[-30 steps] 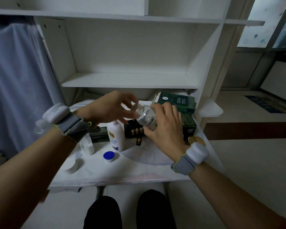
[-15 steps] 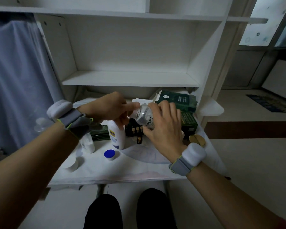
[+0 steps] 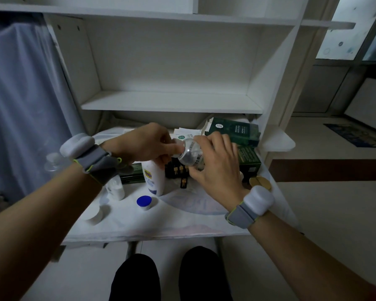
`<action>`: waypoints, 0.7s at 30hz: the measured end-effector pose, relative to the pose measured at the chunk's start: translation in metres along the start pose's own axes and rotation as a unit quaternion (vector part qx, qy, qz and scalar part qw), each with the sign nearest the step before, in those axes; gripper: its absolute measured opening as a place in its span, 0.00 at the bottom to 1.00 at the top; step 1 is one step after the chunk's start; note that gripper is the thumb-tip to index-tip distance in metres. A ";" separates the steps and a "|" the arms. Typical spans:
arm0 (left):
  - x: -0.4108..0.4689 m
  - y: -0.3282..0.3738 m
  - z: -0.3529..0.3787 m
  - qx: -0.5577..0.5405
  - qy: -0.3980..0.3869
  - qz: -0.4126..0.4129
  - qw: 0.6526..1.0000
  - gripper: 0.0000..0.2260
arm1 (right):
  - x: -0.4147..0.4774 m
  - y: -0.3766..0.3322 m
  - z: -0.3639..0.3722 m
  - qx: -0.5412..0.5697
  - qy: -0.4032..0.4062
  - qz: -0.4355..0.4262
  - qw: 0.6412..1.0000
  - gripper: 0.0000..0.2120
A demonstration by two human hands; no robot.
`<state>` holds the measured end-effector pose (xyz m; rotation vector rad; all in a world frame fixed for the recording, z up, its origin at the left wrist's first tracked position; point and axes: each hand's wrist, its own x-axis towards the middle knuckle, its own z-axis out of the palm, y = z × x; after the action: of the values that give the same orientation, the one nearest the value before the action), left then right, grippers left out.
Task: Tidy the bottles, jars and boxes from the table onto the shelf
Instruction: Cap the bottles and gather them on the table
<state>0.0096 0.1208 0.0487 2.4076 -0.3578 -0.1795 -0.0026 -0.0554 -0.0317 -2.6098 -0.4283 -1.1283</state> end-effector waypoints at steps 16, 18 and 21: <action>0.003 0.000 0.000 0.087 0.034 0.101 0.990 0.17 | 0.010 0.007 -0.003 0.177 -0.149 0.089 0.969 0.28; 0.002 0.000 0.002 0.073 0.042 0.083 0.993 0.17 | 0.010 0.006 -0.002 0.179 -0.148 0.091 0.969 0.27; 0.003 0.000 0.002 0.097 0.061 0.076 0.990 0.13 | 0.010 0.006 -0.002 0.175 -0.150 0.088 0.969 0.28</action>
<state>0.0120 0.1189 0.0467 2.5544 -0.5213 0.0748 0.0043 -0.0601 -0.0237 -2.4442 -0.4039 -0.5441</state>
